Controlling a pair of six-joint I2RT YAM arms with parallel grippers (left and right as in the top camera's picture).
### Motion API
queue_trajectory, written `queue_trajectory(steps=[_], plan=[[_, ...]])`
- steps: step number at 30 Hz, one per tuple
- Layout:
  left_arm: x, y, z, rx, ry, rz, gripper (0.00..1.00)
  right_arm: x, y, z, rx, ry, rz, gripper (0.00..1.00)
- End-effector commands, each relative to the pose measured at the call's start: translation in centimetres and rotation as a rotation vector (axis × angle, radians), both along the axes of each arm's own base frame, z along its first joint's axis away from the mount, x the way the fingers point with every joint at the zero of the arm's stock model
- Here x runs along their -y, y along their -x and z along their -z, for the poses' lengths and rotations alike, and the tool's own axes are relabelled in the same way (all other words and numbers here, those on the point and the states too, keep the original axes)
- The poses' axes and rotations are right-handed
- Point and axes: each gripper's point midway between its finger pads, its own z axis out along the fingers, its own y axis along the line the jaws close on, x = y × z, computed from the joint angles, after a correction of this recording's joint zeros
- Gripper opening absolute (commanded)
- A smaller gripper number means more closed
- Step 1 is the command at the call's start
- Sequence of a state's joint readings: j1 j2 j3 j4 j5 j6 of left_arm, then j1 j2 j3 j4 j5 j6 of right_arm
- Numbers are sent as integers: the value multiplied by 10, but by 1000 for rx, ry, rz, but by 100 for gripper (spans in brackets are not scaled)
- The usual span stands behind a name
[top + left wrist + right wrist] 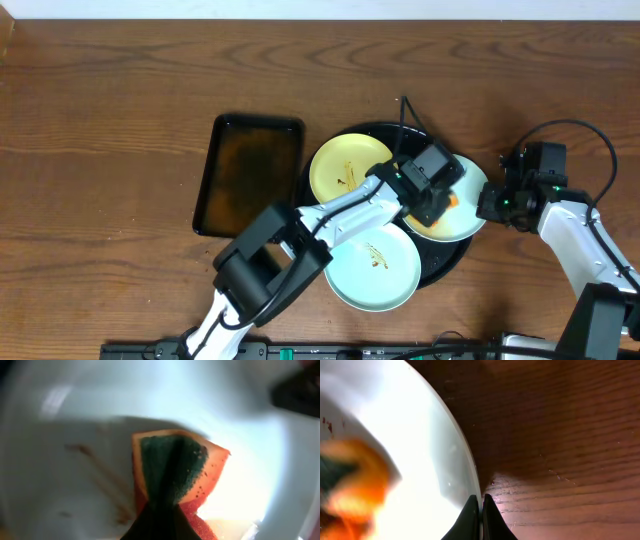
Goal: Clean dirty plates on tray and stack at the side
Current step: 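Wipe the right light-blue plate with the sponge in the left gripper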
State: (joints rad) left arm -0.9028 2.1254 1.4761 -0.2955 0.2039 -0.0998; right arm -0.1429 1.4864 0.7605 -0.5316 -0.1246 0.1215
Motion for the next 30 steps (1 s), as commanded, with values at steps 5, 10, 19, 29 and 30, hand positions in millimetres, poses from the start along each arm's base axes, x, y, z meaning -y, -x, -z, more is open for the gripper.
queue_trajectory(steps=[5, 10, 19, 29, 30], plan=[[-18, -48, 4, 120, -34, -107, 7, 3, 3, 4, -29, 4, 13, 1], [-24, -48, 7, 113, -58, -139, 7, 3, 4, 4, -32, 4, 13, 1], [-43, -20, 4, -15, -120, -148, 7, 3, 5, 4, -36, 4, 13, 1], [-44, -24, -91, 95, 17, -160, 7, 3, 4, 4, -32, 5, 13, 2], [-48, -23, -98, 100, 17, -166, 7, 3, 4, 4, -31, 5, 13, 2]])
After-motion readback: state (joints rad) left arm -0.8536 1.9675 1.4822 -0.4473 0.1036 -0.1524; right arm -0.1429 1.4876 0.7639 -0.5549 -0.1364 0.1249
